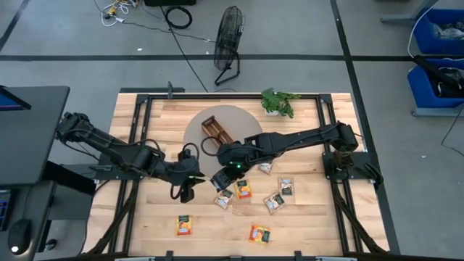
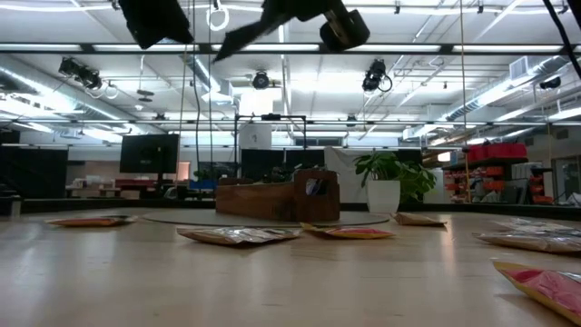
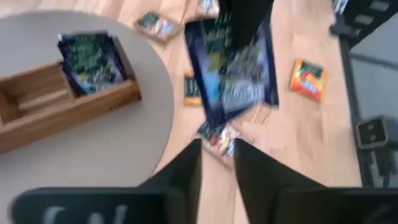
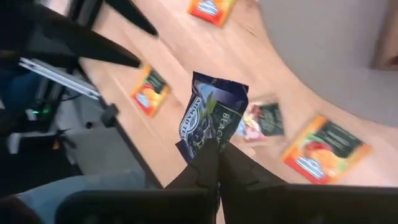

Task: Pick & Place Tea
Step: Put the purple tea bag into the right section of the wooden organizer

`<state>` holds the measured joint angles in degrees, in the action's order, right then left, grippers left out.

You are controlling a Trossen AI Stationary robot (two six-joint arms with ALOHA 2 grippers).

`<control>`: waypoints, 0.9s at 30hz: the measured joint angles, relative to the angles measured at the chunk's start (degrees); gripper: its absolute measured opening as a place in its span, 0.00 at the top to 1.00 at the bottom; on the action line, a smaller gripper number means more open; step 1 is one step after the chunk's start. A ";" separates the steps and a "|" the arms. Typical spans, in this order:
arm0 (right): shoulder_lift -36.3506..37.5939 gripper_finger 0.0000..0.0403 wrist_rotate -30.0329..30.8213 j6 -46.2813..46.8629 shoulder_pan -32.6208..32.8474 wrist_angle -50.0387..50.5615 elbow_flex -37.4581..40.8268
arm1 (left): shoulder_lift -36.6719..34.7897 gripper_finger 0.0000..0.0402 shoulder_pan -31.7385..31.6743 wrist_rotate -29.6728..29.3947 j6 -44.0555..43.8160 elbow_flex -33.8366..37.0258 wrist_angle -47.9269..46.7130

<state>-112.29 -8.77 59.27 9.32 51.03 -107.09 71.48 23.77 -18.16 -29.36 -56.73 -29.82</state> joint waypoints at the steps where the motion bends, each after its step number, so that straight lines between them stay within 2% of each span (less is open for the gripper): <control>1: 0.00 0.99 0.50 -0.15 0.01 0.70 0.00 | 0.00 0.71 -0.18 0.48 -0.02 0.03 -0.50; 6: 0.39 1.00 4.03 -0.18 -0.30 4.27 0.00 | -1.27 0.55 0.48 0.58 0.44 0.07 1.32; 10: 1.64 1.00 7.24 -0.81 -1.18 7.42 0.00 | -3.64 0.49 0.88 0.51 2.15 0.04 5.51; 16: 3.16 1.00 8.98 -3.26 -4.46 9.70 0.00 | -8.48 0.48 0.54 1.82 5.90 0.04 10.76; 27: 3.43 1.00 9.30 -10.42 -10.52 10.26 0.00 | -15.77 0.50 -0.36 5.24 7.04 0.04 13.18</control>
<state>-108.86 0.53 48.84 -1.20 61.29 -107.09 55.71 23.41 -12.93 -22.33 -56.69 -16.65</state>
